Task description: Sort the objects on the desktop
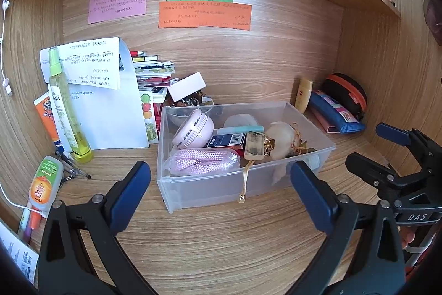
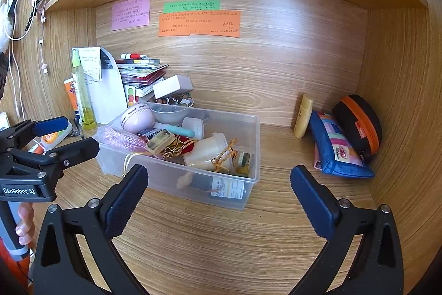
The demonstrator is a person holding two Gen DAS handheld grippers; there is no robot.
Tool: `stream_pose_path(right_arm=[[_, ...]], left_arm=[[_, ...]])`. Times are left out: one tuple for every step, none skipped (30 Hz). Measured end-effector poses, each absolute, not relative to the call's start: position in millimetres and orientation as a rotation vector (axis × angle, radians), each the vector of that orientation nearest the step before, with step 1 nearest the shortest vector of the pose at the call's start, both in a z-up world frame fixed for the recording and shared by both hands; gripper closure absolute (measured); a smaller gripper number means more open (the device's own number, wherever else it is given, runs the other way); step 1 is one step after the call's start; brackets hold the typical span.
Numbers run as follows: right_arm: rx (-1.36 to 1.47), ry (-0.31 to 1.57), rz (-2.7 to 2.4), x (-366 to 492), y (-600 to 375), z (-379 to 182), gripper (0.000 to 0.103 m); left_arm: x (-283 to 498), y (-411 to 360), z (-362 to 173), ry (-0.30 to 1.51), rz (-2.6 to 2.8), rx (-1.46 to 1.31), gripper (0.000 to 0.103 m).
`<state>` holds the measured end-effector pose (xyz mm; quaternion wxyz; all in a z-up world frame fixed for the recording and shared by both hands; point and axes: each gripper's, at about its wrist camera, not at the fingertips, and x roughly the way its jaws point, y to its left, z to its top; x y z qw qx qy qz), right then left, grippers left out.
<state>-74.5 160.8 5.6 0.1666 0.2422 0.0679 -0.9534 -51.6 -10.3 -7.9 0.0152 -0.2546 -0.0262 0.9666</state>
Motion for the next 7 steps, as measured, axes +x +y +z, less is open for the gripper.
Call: stream_pose_path(right_arm=[[0.693,0.192,-2.712,-75.2,160.7,5.0,0.000],[0.700,0.192,-2.708,-75.8,160.4,4.1,0.000],[0.707,0.193,-2.706,-76.5,159.7,3.1,0.000],[0.712,0.193,-2.703,-77.2,159.3,2.0,0.000],[0.718,0.194,-2.700,-77.9,158.8,0.6,0.000],[0.722,0.194,-2.698,-78.3,158.4,-0.3,0.000],[0.726,0.195,-2.696,-78.8,158.3,-1.4,0.000]], left_arm=[[-51.7,-9.7,-8.0,-0.080,3.003,-0.790,0.001],[-51.5,-9.3,-8.5,-0.079,2.998,-0.786,0.001],[-51.5,-8.6,-8.9,-0.078,2.993,-0.785,0.001],[-51.3,-8.7,-9.3,-0.086,2.986,-0.783,0.001],[-50.9,-8.7,-9.7,-0.095,2.976,-0.783,0.001],[-51.0,-8.7,-10.1,-0.098,2.967,-0.785,0.001],[-51.3,-8.2,-10.8,-0.095,2.961,-0.791,0.001]])
